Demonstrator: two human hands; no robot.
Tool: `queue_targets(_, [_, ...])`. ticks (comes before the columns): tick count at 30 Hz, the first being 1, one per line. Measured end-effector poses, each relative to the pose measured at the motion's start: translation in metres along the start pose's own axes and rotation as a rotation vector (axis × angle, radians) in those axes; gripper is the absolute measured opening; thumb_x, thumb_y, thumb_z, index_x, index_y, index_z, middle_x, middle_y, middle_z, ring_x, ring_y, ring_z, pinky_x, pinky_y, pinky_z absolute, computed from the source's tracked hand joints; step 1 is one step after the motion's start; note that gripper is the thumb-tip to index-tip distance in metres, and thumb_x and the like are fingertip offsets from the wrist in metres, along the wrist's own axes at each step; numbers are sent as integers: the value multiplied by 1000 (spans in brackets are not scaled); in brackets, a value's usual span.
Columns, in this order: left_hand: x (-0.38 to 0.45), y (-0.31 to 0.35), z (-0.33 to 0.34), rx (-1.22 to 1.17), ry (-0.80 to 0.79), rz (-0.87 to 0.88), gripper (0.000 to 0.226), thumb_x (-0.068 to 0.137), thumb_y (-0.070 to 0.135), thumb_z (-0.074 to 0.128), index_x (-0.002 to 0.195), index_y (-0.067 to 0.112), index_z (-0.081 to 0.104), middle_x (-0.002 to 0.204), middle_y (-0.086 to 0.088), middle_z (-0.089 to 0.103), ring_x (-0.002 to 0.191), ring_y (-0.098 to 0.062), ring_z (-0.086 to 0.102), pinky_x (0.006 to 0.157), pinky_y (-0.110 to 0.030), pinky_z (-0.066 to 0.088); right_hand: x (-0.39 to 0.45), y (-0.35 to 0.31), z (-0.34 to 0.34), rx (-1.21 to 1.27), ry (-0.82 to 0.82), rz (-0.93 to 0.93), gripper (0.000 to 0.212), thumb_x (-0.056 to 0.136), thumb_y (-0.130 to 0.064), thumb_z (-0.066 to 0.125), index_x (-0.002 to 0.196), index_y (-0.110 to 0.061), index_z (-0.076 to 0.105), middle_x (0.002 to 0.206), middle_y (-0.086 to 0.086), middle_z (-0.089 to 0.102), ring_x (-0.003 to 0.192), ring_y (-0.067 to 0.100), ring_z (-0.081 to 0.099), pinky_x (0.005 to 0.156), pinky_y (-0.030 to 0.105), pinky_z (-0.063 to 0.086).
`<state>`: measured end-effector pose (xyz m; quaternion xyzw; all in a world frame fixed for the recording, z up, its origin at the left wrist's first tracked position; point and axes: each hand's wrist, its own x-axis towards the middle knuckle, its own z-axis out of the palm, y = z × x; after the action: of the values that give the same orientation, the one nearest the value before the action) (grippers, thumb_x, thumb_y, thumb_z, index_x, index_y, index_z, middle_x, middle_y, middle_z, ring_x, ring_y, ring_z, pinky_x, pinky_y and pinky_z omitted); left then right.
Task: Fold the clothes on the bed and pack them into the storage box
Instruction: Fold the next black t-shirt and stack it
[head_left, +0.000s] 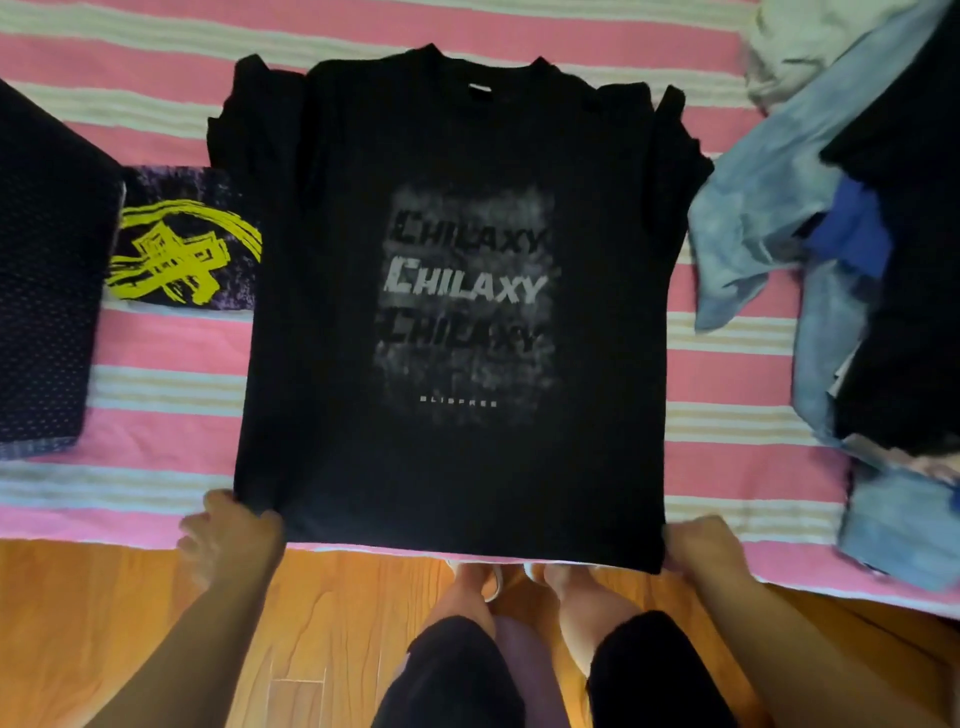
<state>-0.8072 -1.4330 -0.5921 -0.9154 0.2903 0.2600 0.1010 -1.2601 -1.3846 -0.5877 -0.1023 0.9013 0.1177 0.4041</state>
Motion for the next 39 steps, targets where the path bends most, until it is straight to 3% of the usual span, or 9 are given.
queue_targets(5, [-58, 139, -10, -122, 74, 501, 41, 89, 11, 61, 130, 9, 59, 136, -23, 48, 121, -45, 45, 103, -52, 40, 26, -95, -106, -180, 308, -656, 19, 90, -11, 57, 107, -7, 64, 109, 14, 60, 93, 35, 60, 78, 36, 48])
queue_targets(10, [-108, 274, 25, -180, -230, 791, 35, 100, 21, 52, 134, 25, 58, 131, 6, 57, 121, -16, 57, 104, -36, 47, 96, -229, -185, -389, 524, -1131, 14, 86, -7, 58, 97, -5, 67, 101, 18, 62, 97, 38, 58, 82, 42, 49])
queue_targets(16, [-124, 360, 94, 95, -402, 933, 59, 102, 29, 52, 157, 34, 30, 160, 8, 29, 146, -17, 30, 118, -33, 30, 176, -290, -188, -1209, 693, -1753, 19, 74, -22, 71, 87, -10, 66, 85, 13, 60, 81, 35, 59, 90, 49, 51])
queue_targets(22, [-122, 371, 103, 142, -520, 799, 48, 104, 29, 51, 151, 36, 43, 167, 13, 14, 148, -16, 33, 118, -31, 30, 196, -245, -273, -1923, 413, -749, 37, 101, -27, 46, 134, -21, 60, 138, -2, 60, 129, 20, 54, 107, 38, 38])
queue_targets(25, [-109, 373, 100, 119, -608, 766, 44, 105, 28, 51, 148, 35, 47, 167, 16, 15, 145, -14, 37, 118, -29, 32, 187, -257, -282, -1701, 317, -835, 32, 100, -23, 49, 130, -20, 61, 136, 0, 60, 125, 21, 58, 100, 36, 46])
queue_targets(29, [-85, 376, 99, 56, -661, 710, 49, 105, 23, 51, 153, 32, 41, 159, 14, 37, 144, -11, 40, 118, -29, 32, 178, -326, -240, -758, 436, -1264, 32, 98, -20, 52, 127, -10, 48, 131, 17, 53, 113, 39, 57, 91, 47, 50])
queue_targets(34, [-82, 375, 105, 53, -657, 695, 57, 104, 29, 53, 156, 37, 32, 158, 11, 40, 144, -10, 40, 120, -32, 32, 187, -382, -197, -279, 283, -795, 112, 84, -45, 76, 159, -13, -2, 162, 18, 12, 144, 43, 23, 113, 52, 31])
queue_targets(37, [-113, 377, 105, 116, -540, 726, 61, 102, 40, 53, 157, 38, 27, 164, 5, 30, 147, -17, 35, 119, -33, 32, 191, -381, -194, 80, 179, -639, 94, 81, -34, 81, 150, -5, 24, 146, 18, 42, 126, 41, 51, 99, 46, 47])
queue_targets(39, [-151, 374, 118, 142, -462, 729, 71, 99, 49, 52, 159, 35, 17, 170, 1, 2, 156, -24, 6, 125, -42, 20, 194, -371, -206, 411, 68, -558, 70, 82, -25, 79, 138, 0, 44, 130, 13, 59, 112, 35, 61, 91, 39, 52])
